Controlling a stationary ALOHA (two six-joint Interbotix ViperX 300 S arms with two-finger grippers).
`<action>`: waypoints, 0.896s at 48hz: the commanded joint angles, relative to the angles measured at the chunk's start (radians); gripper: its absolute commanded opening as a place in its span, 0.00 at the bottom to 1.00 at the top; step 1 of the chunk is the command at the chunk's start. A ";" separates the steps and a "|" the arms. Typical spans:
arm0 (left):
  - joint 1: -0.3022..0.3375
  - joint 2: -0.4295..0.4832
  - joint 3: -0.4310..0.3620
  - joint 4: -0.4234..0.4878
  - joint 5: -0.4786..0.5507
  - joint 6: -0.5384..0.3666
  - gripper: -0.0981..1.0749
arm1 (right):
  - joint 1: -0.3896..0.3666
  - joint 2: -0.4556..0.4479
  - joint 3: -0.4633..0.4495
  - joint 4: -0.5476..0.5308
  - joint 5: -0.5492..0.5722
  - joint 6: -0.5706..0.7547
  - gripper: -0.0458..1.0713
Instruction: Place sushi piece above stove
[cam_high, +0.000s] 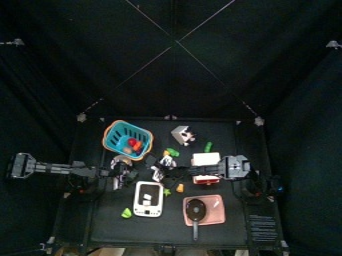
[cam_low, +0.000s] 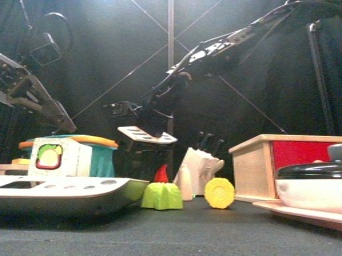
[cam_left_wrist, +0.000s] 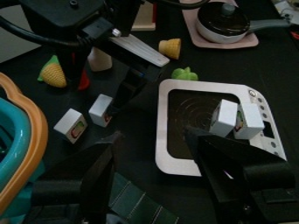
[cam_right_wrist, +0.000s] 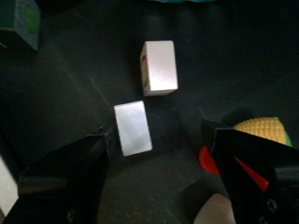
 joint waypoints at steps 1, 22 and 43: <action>0.000 0.000 -0.014 -0.002 -0.005 0.000 0.88 | 0.000 -0.041 -0.041 -0.025 0.021 -0.002 0.97; 0.000 0.000 -0.011 -0.002 -0.002 0.000 0.88 | 0.002 -0.054 -0.066 -0.049 0.032 -0.003 0.97; 0.000 0.000 -0.011 -0.005 -0.002 0.000 0.88 | 0.026 -0.066 -0.064 -0.028 0.020 -0.003 0.97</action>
